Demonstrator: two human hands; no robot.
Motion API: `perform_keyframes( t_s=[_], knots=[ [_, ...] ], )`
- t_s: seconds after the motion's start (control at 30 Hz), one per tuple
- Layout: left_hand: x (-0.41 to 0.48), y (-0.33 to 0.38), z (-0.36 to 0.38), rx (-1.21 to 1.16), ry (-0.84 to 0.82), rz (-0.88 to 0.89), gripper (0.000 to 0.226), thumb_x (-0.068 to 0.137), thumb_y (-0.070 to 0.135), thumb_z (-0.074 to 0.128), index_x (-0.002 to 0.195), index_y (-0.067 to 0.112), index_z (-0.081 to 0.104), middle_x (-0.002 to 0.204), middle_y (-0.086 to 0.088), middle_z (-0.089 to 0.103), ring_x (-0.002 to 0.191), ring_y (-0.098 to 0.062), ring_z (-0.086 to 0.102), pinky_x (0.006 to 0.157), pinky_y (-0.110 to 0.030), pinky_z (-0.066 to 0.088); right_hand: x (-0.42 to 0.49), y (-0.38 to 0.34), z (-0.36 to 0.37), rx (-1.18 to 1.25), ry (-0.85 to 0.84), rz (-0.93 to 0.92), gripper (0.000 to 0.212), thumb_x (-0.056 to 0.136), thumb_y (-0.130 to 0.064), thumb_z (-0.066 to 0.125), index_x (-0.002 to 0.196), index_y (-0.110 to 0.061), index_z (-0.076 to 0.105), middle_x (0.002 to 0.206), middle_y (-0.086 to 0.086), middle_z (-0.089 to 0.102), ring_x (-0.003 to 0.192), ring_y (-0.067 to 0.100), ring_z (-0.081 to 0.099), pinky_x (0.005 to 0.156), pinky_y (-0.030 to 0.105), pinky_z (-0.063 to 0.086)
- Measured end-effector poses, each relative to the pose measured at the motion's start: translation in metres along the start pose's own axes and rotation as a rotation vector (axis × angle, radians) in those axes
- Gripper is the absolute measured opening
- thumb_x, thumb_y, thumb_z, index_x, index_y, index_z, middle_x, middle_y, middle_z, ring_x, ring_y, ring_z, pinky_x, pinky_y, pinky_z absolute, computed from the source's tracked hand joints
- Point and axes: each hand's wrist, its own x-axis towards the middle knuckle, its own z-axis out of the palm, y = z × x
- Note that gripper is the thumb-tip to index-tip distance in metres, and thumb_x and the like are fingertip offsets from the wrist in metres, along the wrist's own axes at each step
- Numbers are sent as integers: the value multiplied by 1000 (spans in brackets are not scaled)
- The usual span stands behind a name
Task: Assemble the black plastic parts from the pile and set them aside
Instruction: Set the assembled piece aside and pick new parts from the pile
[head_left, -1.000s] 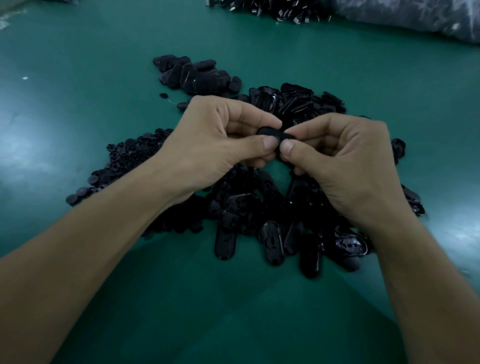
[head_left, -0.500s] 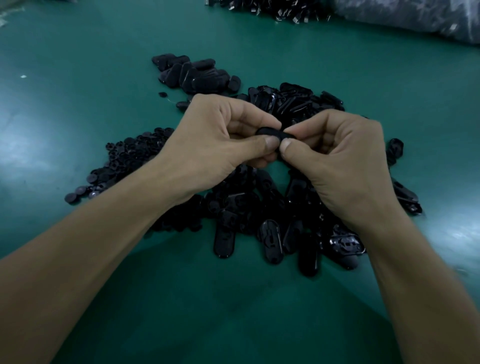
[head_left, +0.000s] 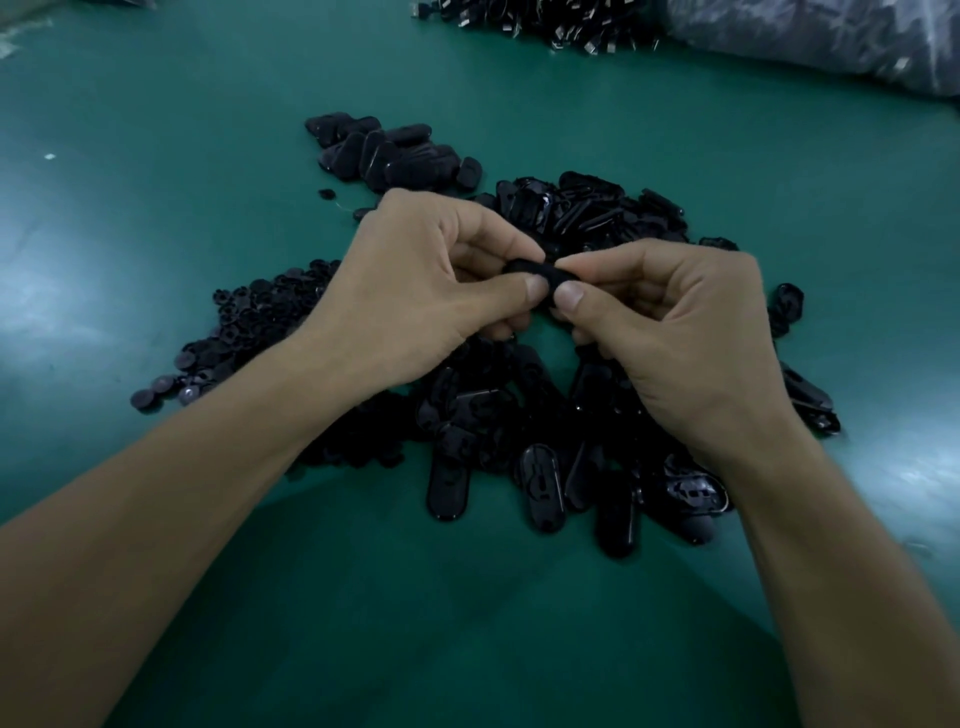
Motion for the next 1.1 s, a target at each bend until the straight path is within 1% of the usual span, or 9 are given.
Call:
perform_keyframes(
  t_s=[0.13, 0.2, 0.3, 0.43, 0.53, 0.67, 0.77, 0.93, 1.1],
  knots=[
    [3, -4, -5, 98, 43, 18, 9, 83, 19, 82, 90, 22, 76, 74, 2, 76, 67, -15, 74, 68, -31, 62, -1, 2, 3, -81, 7, 3, 21, 90, -11, 73, 105, -27, 74, 85, -13, 75, 81, 3, 72, 76, 19, 57],
    [9, -7, -11, 109, 98, 19, 8, 83, 20, 82, 87, 21, 75, 71, 3, 75, 63, -14, 73, 64, -27, 61, -3, 3, 5, -212, 51, -27, 23, 92, -16, 72, 113, -25, 73, 88, -20, 71, 85, -4, 69, 80, 14, 54],
    [25, -14, -23, 97, 242, -34, 11, 85, 19, 80, 82, 24, 72, 67, 5, 74, 62, -13, 73, 63, -23, 58, -4, 5, -1, -408, 168, -62, 18, 93, -21, 70, 110, -22, 74, 86, -24, 65, 78, -5, 64, 76, 8, 50],
    [51, -29, -38, 132, 421, -54, 12, 87, 14, 75, 83, 24, 70, 63, 8, 73, 64, -11, 73, 66, -24, 59, -2, 8, -11, -674, 228, -20, 20, 93, -19, 64, 111, -18, 73, 88, -6, 66, 84, 11, 60, 84, 27, 50],
    [69, -39, -48, 242, 482, -61, 13, 89, 11, 69, 92, 24, 66, 64, 7, 71, 59, -4, 70, 64, -22, 59, -3, 9, -8, -764, 160, 43, 29, 93, -25, 61, 120, -19, 70, 100, -2, 65, 101, 22, 59, 89, 30, 44],
    [86, -52, -54, 324, 502, -102, 12, 89, 16, 71, 85, 26, 65, 66, 6, 70, 53, 6, 64, 72, -23, 58, -5, 7, -3, -799, 83, 85, 36, 93, -35, 61, 126, -20, 66, 111, 3, 62, 113, 26, 54, 100, 40, 45],
    [94, -55, -56, 350, 505, -104, 11, 89, 19, 73, 83, 25, 66, 68, 6, 70, 51, 7, 61, 69, -21, 55, -5, 8, -1, -798, 82, 71, 37, 94, -41, 61, 125, -23, 66, 105, -1, 59, 109, 23, 51, 93, 34, 42],
    [101, -54, -58, 407, 523, -142, 8, 85, 26, 79, 89, 23, 72, 71, 12, 64, 64, 6, 58, 66, -9, 44, -8, 7, -1, -837, 37, 73, 42, 88, -59, 61, 116, -27, 67, 101, -5, 54, 104, 18, 50, 85, 32, 41],
    [105, -55, -56, 414, 520, -185, 10, 84, 27, 80, 86, 22, 71, 74, 7, 66, 77, -8, 66, 82, -24, 55, -9, 5, -1, -836, 22, 91, 41, 85, -58, 65, 113, -28, 70, 101, -7, 55, 101, 17, 55, 85, 32, 44]
  ],
)
